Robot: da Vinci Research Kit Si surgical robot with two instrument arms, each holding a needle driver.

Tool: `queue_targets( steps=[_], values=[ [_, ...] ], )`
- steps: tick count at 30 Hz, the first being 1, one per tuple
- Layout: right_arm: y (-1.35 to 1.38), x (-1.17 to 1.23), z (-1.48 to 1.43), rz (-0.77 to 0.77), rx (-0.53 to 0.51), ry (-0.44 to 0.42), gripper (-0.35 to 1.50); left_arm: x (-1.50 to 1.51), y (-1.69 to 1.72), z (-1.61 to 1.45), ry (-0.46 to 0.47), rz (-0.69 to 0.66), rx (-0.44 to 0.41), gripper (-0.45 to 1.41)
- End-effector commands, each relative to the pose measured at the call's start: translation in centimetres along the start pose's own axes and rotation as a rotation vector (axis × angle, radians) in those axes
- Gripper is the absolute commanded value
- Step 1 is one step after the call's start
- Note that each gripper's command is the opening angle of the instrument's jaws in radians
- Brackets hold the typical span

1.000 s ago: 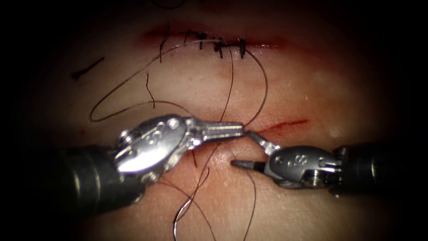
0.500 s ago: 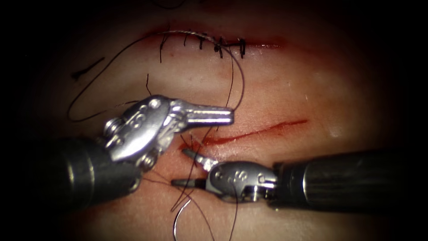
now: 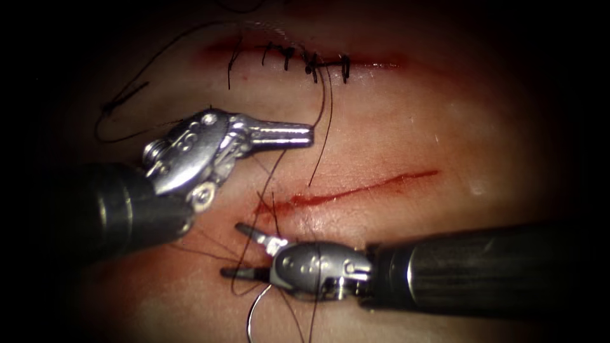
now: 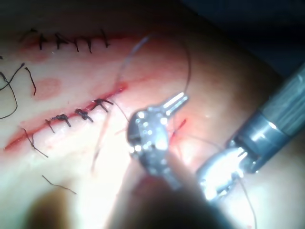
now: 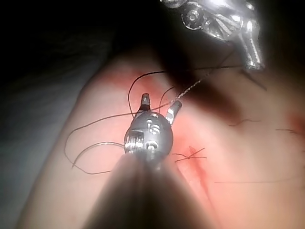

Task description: Wound Closure

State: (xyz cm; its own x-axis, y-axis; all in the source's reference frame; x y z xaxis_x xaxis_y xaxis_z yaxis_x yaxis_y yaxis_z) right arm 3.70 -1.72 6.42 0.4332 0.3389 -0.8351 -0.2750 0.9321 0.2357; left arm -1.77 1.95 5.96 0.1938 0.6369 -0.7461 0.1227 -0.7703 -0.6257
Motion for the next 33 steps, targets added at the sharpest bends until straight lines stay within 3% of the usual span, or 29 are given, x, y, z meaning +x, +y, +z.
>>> queue_targets(
  steps=[1, 6, 19, 33],
  values=[
    [-0.10, -0.06, 0.06, 0.022, 0.018, 0.009, 1.21, -0.08, -0.08, 0.02, -0.002, 0.002, 0.008, -0.45],
    [-0.13, -0.08, 0.06, 0.060, 0.057, 0.048, 1.21, -0.22, -0.30, -0.01, -0.004, 0.031, 0.045, -0.45],
    [-0.20, 0.01, 0.03, 0.173, 0.195, 0.261, 1.19, -0.56, -0.62, 0.10, -0.012, 0.111, 0.088, -0.45],
    [-0.13, 0.07, -0.37, 0.286, 0.184, 0.476, 1.18, -1.18, -1.01, -0.30, -0.047, 0.167, 0.106, -0.45]
  ],
)
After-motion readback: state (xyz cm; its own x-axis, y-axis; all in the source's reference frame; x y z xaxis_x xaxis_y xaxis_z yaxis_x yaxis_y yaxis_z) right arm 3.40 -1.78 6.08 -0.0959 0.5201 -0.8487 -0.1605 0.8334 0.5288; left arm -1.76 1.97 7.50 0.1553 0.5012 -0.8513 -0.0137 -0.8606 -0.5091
